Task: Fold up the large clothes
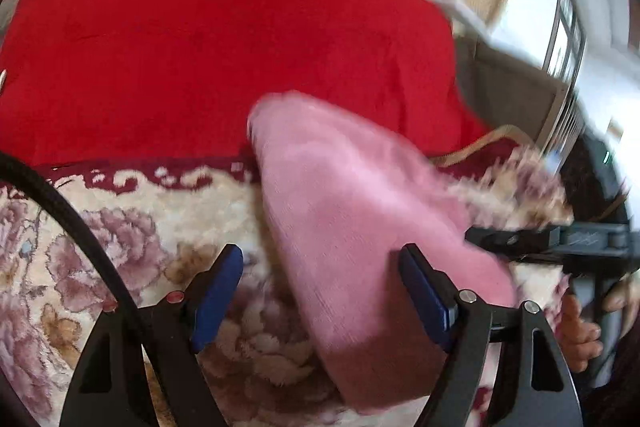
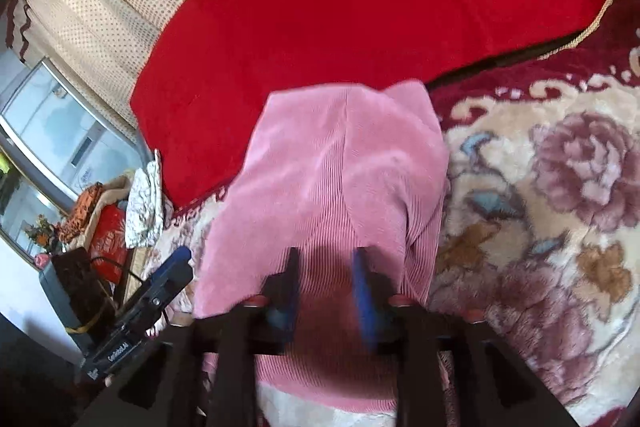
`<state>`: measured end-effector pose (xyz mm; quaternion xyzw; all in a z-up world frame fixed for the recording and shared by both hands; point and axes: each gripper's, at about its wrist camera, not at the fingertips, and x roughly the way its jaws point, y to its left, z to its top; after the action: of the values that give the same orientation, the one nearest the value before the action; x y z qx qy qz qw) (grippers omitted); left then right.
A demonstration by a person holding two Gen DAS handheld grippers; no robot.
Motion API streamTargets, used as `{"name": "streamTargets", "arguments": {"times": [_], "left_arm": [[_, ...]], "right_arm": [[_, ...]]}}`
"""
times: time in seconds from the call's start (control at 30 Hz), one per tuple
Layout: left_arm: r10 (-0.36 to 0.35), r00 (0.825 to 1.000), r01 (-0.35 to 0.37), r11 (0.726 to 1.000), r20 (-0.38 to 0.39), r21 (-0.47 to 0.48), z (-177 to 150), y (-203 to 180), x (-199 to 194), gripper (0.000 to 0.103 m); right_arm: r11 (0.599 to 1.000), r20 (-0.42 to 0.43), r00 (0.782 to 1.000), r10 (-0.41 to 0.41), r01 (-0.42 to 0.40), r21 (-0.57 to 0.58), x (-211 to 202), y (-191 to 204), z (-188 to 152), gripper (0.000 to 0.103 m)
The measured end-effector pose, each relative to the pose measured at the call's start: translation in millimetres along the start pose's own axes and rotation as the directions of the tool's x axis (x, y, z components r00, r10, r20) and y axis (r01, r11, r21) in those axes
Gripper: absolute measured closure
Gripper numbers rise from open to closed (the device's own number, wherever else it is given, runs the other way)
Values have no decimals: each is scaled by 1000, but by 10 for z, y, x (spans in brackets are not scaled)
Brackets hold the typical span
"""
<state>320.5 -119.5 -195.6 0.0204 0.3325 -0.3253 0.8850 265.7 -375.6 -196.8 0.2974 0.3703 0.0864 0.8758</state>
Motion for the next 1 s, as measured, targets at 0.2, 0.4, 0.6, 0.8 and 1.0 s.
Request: {"name": "streamTargets", "arguments": {"times": [0.2, 0.4, 0.6, 0.8, 1.0], "left_arm": [[6, 1000, -5, 1000, 29, -8, 14, -10, -69, 21], [-33, 994, 41, 996, 104, -74, 57, 109, -243, 21], [4, 1000, -4, 1000, 17, -22, 30, 18, -51, 20], [10, 1000, -10, 1000, 9, -4, -4, -9, -19, 20], [-58, 998, 58, 996, -2, -73, 28, 86, -32, 19]], "right_arm": [[1000, 8, 1000, -28, 28, 2, -8, -35, -7, 42], [998, 156, 988, -17, 7, 64, -330, -177, 100, 42], [1000, 116, 993, -13, 15, -18, -247, -42, 21, 61], [999, -23, 999, -37, 37, -29, 22, -69, -52, 60], [997, 45, 998, 35, -38, 70, -199, -294, 69, 42]]}}
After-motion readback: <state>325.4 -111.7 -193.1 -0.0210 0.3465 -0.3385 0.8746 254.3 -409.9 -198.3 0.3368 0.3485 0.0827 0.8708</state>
